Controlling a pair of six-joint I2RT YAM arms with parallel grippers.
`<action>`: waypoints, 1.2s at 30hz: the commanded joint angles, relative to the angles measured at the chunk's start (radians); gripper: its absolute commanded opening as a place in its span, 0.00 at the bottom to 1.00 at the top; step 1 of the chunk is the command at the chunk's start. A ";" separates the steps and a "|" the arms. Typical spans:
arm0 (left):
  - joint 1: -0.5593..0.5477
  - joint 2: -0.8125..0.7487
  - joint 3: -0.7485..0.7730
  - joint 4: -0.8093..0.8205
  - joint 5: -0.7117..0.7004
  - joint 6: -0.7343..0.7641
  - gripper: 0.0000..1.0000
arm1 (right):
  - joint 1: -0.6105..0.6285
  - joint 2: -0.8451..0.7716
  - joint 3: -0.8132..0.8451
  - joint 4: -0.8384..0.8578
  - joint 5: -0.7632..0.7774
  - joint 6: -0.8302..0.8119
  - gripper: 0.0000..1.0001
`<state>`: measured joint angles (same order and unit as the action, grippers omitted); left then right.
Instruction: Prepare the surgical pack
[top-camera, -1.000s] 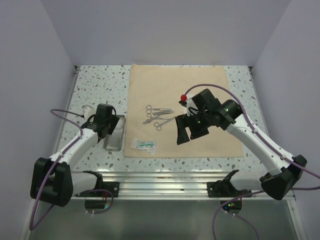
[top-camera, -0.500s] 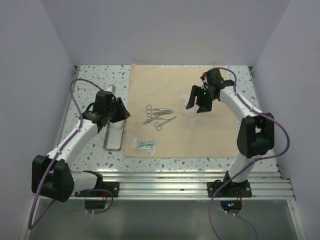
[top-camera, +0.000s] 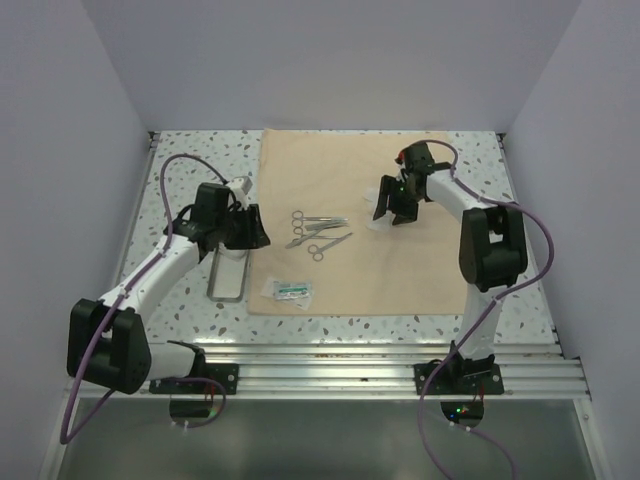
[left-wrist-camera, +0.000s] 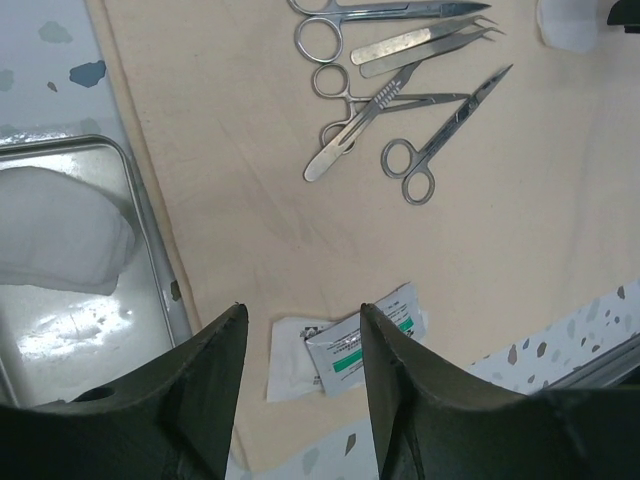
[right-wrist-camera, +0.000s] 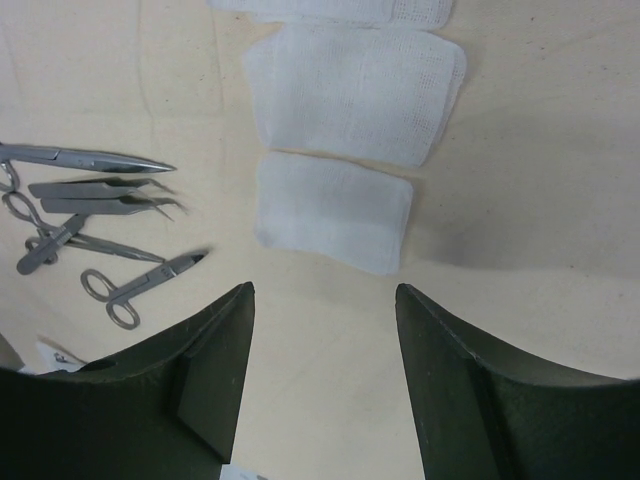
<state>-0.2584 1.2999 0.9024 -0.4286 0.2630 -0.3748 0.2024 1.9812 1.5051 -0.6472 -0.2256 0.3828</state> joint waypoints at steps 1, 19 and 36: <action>-0.007 0.010 0.055 -0.030 0.027 0.085 0.53 | -0.004 0.030 0.027 0.049 0.022 -0.038 0.62; -0.007 0.061 0.056 0.017 0.070 0.054 0.49 | -0.017 0.146 0.089 0.057 -0.029 -0.070 0.55; -0.007 0.084 0.052 0.057 0.114 0.057 0.31 | -0.012 0.082 0.095 0.050 -0.135 -0.076 0.00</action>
<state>-0.2584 1.3781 0.9260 -0.4198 0.3481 -0.3218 0.1890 2.1086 1.5539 -0.6121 -0.3099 0.3122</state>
